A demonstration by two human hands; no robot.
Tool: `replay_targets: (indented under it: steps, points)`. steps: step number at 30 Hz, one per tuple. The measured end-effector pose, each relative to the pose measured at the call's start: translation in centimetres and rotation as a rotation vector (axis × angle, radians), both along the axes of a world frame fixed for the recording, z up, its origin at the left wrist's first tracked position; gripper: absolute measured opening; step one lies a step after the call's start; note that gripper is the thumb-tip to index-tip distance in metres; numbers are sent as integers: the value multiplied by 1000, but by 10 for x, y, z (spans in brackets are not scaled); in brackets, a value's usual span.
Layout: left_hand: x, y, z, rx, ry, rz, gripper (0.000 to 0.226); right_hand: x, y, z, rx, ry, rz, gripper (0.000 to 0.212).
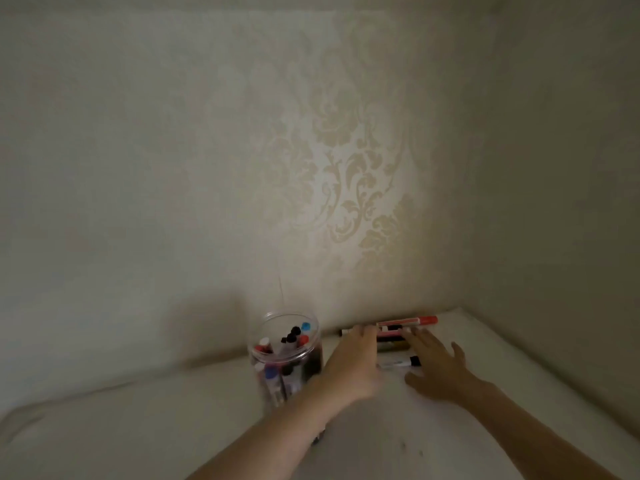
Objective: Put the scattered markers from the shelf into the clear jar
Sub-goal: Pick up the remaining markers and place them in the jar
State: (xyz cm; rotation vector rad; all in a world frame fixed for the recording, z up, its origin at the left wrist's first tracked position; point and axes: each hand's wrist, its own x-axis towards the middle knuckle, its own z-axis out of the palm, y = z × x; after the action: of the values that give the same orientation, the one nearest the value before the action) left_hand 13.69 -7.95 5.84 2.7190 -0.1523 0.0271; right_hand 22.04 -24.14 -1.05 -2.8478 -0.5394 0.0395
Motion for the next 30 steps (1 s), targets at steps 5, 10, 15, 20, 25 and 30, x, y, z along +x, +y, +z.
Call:
replay_targets:
  steps: [5, 10, 15, 20, 25, 30]
  points:
    - [27, 1, -50, 109, 71, 96, 76, 32, -5, -3, 155, 50, -48, 67]
    - [53, 1, -73, 297, 117, 156, 83, 37, 1, -18, 181, -214, -160, 42]
    - [50, -6, -67, 346, 35, 78, 54, 46, -4, -15, 194, -59, 8, 44]
    - [29, -5, -64, 409, -6, -108, 51, 46, -18, 1, 23, 113, 125, 54]
    - [-7, -1, -57, 305, 43, -169, 52, 18, -32, 2, -22, 130, 125, 44]
    - [-37, 0, -64, 168, 55, -145, 56, -17, -45, -6, 21, 67, 16, 24]
